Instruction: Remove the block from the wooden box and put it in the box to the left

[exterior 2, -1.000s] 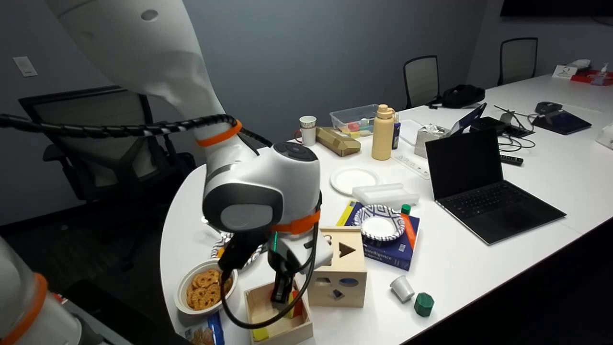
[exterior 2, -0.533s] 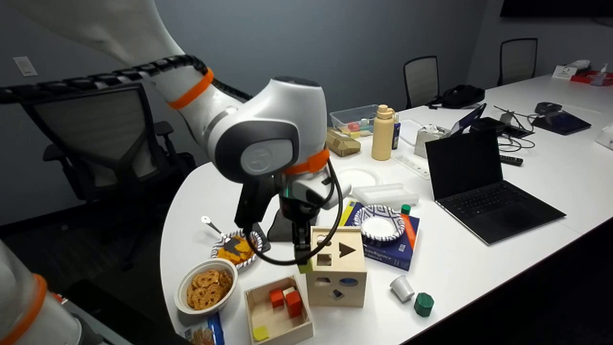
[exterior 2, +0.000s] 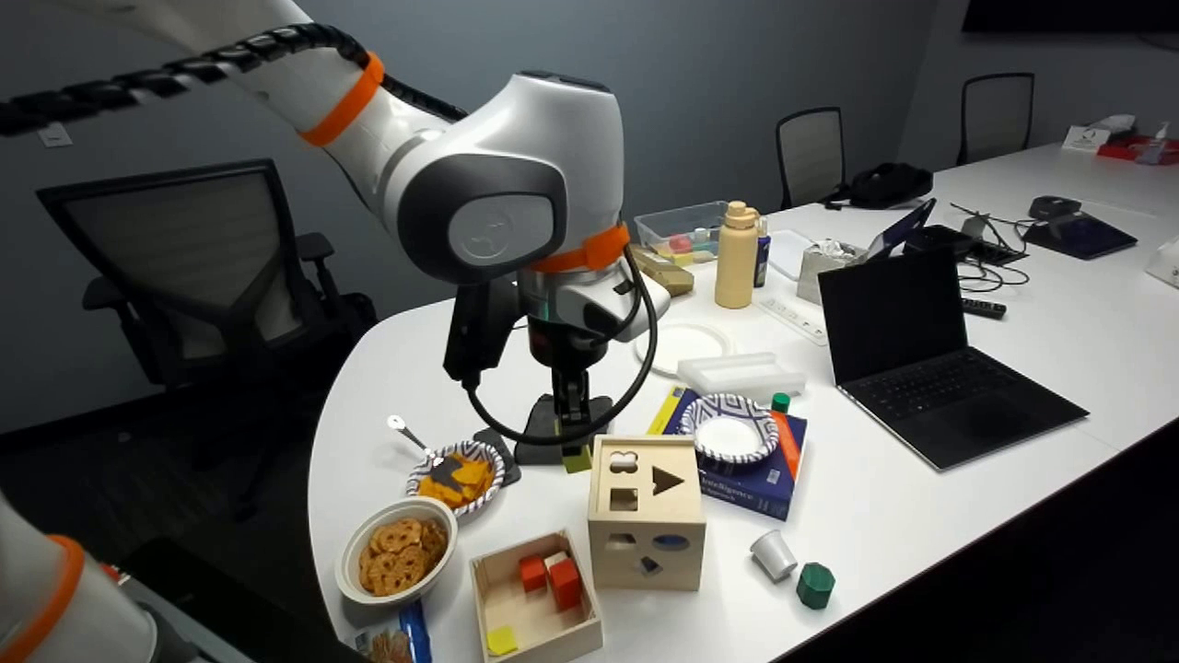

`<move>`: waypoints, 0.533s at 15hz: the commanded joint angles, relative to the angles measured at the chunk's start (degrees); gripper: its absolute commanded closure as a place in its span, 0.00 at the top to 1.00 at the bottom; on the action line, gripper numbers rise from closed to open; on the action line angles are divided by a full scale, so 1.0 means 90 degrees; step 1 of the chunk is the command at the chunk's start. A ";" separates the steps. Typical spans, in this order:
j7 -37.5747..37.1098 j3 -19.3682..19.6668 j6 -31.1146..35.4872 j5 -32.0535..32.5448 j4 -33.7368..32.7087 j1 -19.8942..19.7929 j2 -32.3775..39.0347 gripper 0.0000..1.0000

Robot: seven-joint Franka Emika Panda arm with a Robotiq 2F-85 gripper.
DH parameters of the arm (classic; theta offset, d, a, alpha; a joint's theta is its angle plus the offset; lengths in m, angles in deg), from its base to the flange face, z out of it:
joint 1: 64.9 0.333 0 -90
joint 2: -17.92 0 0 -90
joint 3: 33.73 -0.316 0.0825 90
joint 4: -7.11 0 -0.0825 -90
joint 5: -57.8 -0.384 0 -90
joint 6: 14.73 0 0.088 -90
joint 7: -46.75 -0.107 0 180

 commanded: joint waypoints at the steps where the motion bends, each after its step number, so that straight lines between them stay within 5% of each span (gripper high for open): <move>1: 0.0313 -0.0165 0.0094 -0.0428 -0.0078 -0.0238 0.0309 0.09; 8: 0.0312 -0.0168 0.0404 -0.0744 -0.0444 -0.0316 0.1053 0.09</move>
